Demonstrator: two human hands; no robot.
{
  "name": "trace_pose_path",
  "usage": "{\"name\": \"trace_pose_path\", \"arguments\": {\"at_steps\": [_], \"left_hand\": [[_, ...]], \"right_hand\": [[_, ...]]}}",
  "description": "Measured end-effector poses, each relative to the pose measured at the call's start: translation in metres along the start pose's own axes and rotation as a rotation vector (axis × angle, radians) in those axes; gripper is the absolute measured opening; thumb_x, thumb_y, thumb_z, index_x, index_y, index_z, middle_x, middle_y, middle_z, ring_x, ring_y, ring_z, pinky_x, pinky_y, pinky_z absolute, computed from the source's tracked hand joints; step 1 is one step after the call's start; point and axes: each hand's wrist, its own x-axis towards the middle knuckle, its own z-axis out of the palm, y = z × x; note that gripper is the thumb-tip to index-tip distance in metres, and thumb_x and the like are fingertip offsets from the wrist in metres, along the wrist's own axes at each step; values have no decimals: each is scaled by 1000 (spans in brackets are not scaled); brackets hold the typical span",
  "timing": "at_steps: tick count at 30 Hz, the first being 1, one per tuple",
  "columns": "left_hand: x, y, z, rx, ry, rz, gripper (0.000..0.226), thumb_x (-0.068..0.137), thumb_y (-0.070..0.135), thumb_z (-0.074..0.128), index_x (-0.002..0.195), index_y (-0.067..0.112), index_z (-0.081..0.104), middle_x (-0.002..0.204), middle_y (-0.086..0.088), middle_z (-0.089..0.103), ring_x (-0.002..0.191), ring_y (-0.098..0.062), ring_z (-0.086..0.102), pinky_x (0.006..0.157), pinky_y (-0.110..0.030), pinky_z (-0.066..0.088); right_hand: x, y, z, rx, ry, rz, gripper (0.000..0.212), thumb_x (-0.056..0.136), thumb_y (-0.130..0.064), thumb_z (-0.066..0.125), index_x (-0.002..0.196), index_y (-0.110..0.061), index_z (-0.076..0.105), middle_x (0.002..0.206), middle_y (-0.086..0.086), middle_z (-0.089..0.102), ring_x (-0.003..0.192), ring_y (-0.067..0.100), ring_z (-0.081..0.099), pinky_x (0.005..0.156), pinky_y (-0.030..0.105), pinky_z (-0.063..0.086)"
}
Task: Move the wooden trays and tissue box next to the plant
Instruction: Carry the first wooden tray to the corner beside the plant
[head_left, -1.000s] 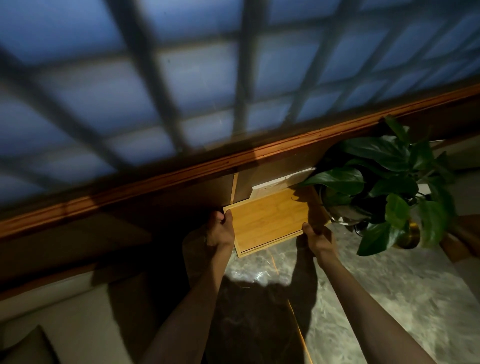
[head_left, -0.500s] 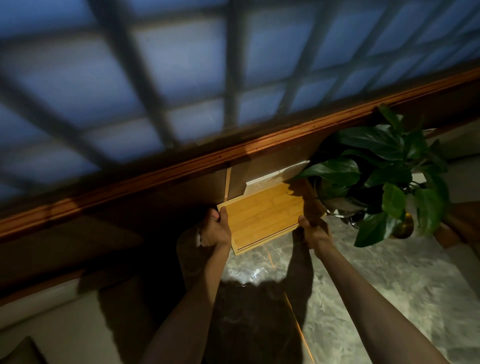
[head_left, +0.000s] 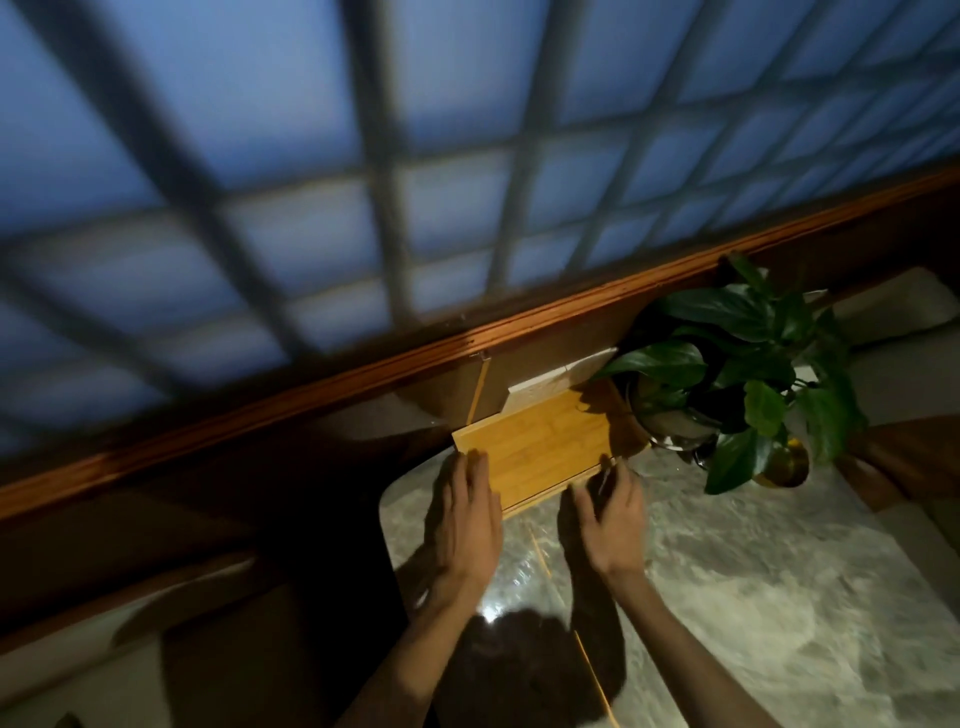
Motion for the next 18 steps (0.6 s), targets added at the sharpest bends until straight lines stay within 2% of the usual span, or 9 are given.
{"name": "trace_pose_path", "arguments": {"at_steps": [1,3,6,9,12,16,18], "left_hand": [[-11,-1,5,57,-56,66,54,101,37,37,153,24,26,163,-7,21,151,-29,20,119,-43,35],[-22,-8,17,152,-189,116,60,101,44,30,156,30,10,166,-5,-5,153,-30,-6,126,-47,12],[-24,-22,31,237,-258,124,63,100,50,30,154,40,-2,164,-3,-20,151,-31,-18,123,-47,1],[-23,-27,38,258,-229,112,66,99,52,34,153,43,-2,164,-2,-17,152,-31,-12,123,-46,2],[-22,-29,40,266,-257,120,69,97,54,37,152,44,-4,163,-1,-22,152,-31,-15,123,-47,2],[-12,-19,18,230,-412,86,68,97,47,45,151,46,5,164,0,-23,152,-31,-16,124,-48,6],[-1,-5,-1,244,-539,41,64,97,41,47,152,43,14,164,-2,-19,152,-35,-10,123,-49,12]], "right_hand": [[-11,3,5,-100,-32,-74,73,97,-53,44,156,-21,17,163,6,21,144,22,26,116,41,26],[-22,8,12,-298,-152,-141,73,99,-56,30,156,-32,-9,166,-3,-9,152,20,0,123,46,12],[-22,14,16,-454,-256,-129,68,98,-60,15,149,-36,-24,164,-5,-20,155,20,-8,124,49,14],[-21,14,19,-511,-256,-113,69,97,-63,11,149,-36,-26,162,-7,-24,156,20,-6,122,50,19],[-21,15,17,-521,-253,-97,70,97,-63,13,149,-36,-24,159,-9,-26,156,20,-3,120,50,22],[-13,10,2,-505,-369,-100,70,99,-60,19,155,-35,-14,165,-5,-17,155,22,-1,122,51,18],[-6,6,-13,-449,-464,-138,66,102,-50,26,158,-29,-2,168,1,-7,156,25,-2,127,47,11]]}}
